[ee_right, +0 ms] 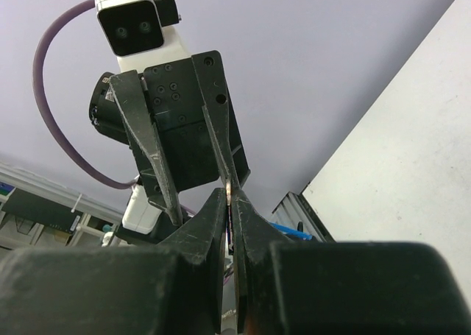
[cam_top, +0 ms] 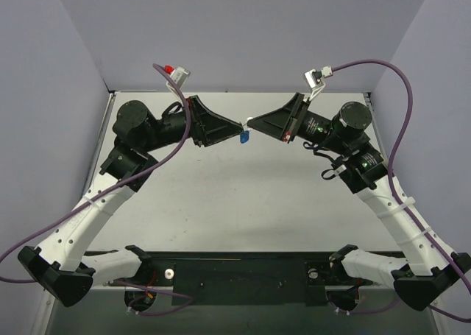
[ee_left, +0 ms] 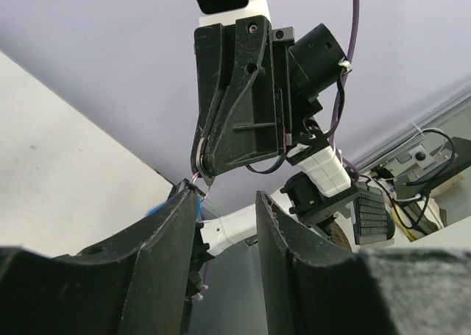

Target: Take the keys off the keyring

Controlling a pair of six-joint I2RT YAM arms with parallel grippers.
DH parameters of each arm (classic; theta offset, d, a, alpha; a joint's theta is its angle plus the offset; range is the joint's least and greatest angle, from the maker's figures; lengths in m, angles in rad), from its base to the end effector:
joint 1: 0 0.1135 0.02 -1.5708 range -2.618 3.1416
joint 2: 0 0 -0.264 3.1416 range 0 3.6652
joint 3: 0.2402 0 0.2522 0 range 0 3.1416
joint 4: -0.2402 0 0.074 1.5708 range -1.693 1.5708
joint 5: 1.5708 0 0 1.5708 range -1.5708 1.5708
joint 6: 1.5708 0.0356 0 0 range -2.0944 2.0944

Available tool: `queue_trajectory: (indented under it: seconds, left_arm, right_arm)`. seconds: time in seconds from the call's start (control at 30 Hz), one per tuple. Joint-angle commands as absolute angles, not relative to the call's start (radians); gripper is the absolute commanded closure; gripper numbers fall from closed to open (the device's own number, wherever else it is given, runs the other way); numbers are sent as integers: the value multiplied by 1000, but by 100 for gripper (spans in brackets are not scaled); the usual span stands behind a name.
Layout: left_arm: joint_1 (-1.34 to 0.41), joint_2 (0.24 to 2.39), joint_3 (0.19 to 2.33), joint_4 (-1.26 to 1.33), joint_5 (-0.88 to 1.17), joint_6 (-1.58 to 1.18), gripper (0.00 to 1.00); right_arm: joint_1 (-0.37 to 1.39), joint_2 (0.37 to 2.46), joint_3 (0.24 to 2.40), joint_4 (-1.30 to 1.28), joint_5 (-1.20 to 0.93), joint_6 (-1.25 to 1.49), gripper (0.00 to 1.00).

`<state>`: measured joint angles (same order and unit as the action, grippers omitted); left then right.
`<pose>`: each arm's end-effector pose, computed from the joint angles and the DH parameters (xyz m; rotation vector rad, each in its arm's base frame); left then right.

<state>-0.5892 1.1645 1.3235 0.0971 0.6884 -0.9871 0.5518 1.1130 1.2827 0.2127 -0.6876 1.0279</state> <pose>0.1921 -0.1556 0.4797 0.3785 1.5751 -1.7211 0.1830 0.1392 0.4887 -0.3696 1.4522 1.7256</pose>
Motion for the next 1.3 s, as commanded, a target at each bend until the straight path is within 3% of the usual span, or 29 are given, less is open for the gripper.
queue_trajectory:
  seconds: [0.0, 0.37, 0.53, 0.83, 1.17, 1.27]
  left_arm:
    - [-586, 1135, 1387, 32, 650, -914, 52]
    - [-574, 1141, 1362, 58, 643, -929, 51]
    - [-575, 1155, 1345, 123, 669, -966, 56]
    - [-584, 1164, 1338, 141, 690, -973, 76]
    - [-594, 1173, 1331, 178, 699, -996, 81]
    - [-595, 1172, 1330, 186, 692, -1003, 94]
  right_arm:
    - [561, 1072, 1287, 276, -696, 1026, 100]
    - [561, 1081, 1293, 285, -700, 1032, 100]
    - [568, 1086, 1296, 290, -698, 1034, 100]
    - [577, 1100, 1305, 291, -693, 1034, 100]
    - [587, 1109, 1312, 291, -687, 1029, 100]
    - [588, 1108, 1312, 290, -680, 1028, 100]
